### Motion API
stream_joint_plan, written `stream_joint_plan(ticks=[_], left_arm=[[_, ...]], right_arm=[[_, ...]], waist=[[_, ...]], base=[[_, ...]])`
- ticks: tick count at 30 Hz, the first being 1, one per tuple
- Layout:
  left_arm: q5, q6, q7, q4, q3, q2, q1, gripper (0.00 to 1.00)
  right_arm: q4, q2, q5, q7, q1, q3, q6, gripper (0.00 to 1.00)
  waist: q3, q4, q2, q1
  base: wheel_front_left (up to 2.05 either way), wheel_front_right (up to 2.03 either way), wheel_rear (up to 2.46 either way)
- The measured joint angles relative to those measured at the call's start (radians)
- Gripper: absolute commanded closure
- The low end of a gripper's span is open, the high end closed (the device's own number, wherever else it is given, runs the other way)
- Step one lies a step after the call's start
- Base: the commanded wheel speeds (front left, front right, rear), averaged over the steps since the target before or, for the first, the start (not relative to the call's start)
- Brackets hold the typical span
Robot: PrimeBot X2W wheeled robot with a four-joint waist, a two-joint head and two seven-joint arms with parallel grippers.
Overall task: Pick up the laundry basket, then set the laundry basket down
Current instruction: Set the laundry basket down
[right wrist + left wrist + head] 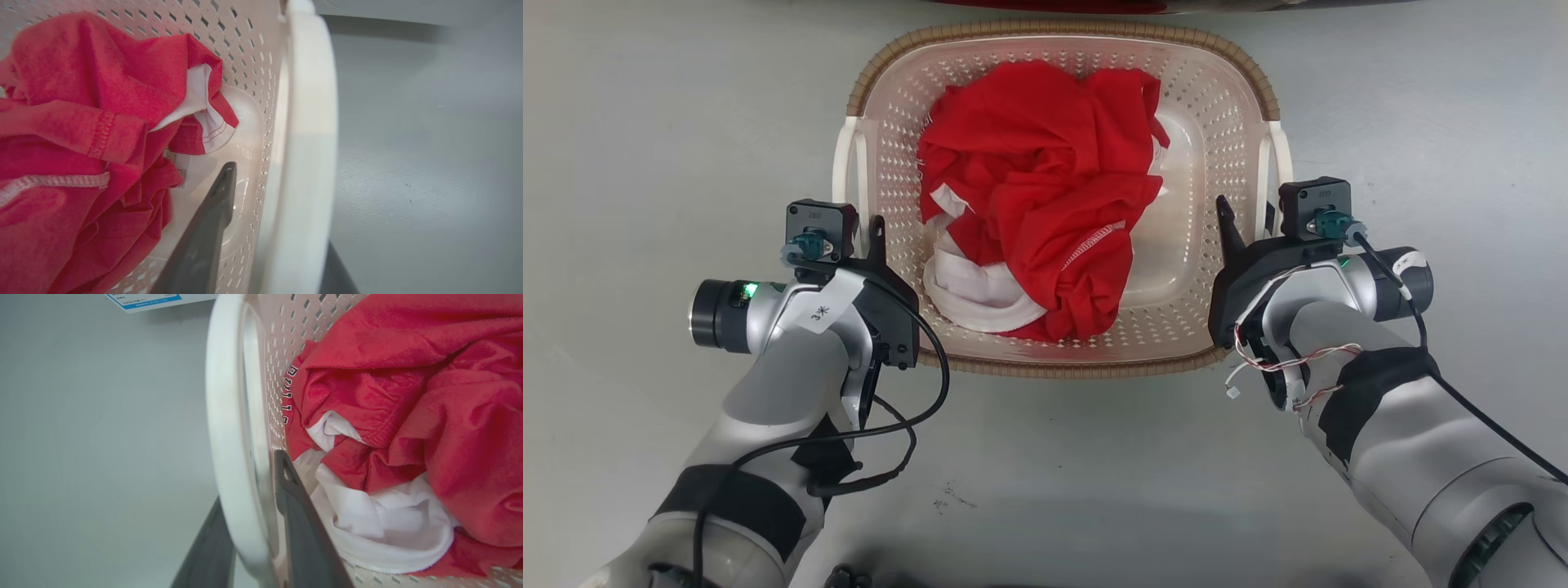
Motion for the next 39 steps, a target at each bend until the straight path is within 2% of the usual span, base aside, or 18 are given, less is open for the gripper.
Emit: stream_joint_plan(ticks=[1, 2, 3, 4, 5, 23, 39], left_arm=[[0.0, 0.0, 0.0, 0.001, 0.001, -0.001, 0.0, 0.62], [0.0, 0.0, 0.0, 0.001, 0.002, -0.002, 0.0, 0.58], [-0.002, 0.001, 0.001, 0.002, 0.003, -0.003, 0.0, 0.43], [-0.002, 0.003, 0.001, 0.003, 0.003, -0.004, 0.0, 0.15], [-0.002, 0.004, 0.001, 0.003, 0.004, -0.005, 0.0, 0.01], [-0.012, 0.006, -0.004, 0.007, 0.017, -0.009, 0.002, 0.0], [-0.021, -0.006, -0.031, -0.001, 0.05, 0.007, 0.036, 0.0]], right_arm=[[0.0, 0.001, 0.0, 0.0, 0.0, 0.001, 0.001, 0.0], [0.0, 0.002, 0.0, -0.001, 0.0, 0.003, 0.005, 0.0], [0.001, 0.004, -0.003, -0.001, 0.0, 0.004, 0.005, 0.0], [0.003, 0.005, -0.004, -0.001, 0.0, 0.005, 0.005, 0.0], [0.006, 0.005, -0.004, -0.001, 0.0, 0.005, 0.005, 0.0], [0.031, 0.008, -0.006, -0.009, -0.001, 0.011, 0.006, 0.0], [0.024, 0.012, -0.027, -0.019, 0.003, 0.015, 0.006, 0.0]], waist=[[0.0, 0.0, 0.0, 0.0], [0.0, 0.001, 0.0, 0.0], [-0.001, 0.001, 0.0, 0.0], [-0.001, 0.002, 0.0, 0.0], [-0.001, 0.003, 0.0, 0.0], [-0.035, 0.007, 0.0, 0.0], [-0.158, -0.015, 0.0, 0.0]], base=[[0.0, 0.0, 0.0], [0.0, 0.0, 0.0], [0.0, 0.0, 0.0], [0.0, 0.0, 0.0], [0.0, 0.0, 0.0], [0.0, 0.0, 0.0], [0.0, 0.0, 0.0]])
